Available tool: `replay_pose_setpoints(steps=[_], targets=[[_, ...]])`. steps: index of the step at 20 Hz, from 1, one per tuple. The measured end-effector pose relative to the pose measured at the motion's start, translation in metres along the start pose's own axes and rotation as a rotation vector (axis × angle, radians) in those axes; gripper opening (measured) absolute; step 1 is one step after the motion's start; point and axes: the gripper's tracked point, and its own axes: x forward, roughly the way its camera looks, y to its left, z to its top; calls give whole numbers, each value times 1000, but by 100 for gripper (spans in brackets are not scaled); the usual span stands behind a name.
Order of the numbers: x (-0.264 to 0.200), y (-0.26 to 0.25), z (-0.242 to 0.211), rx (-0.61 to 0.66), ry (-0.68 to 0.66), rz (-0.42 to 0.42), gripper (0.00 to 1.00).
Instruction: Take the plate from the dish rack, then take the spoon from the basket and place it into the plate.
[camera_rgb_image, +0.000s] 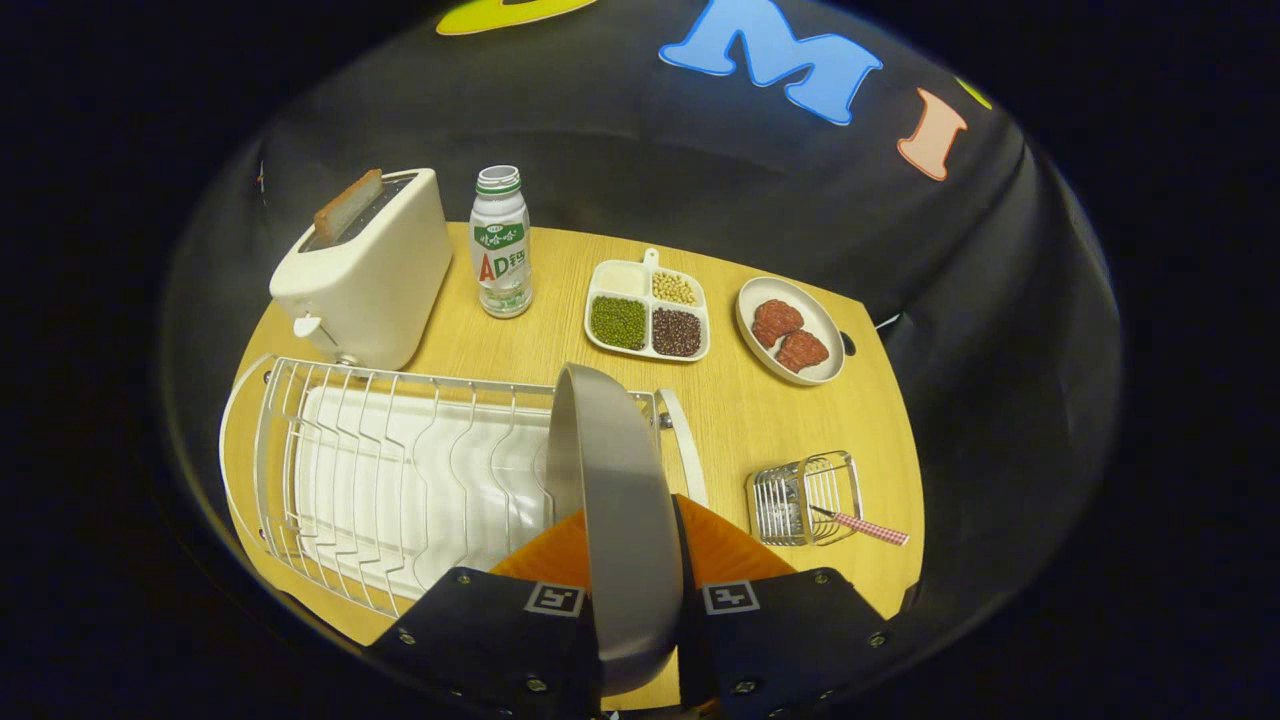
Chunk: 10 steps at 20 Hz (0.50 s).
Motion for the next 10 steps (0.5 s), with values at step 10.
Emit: replay_pose_setpoints(steps=[10], targets=[[-49, -27, 19, -31, -113, -16, 28]])
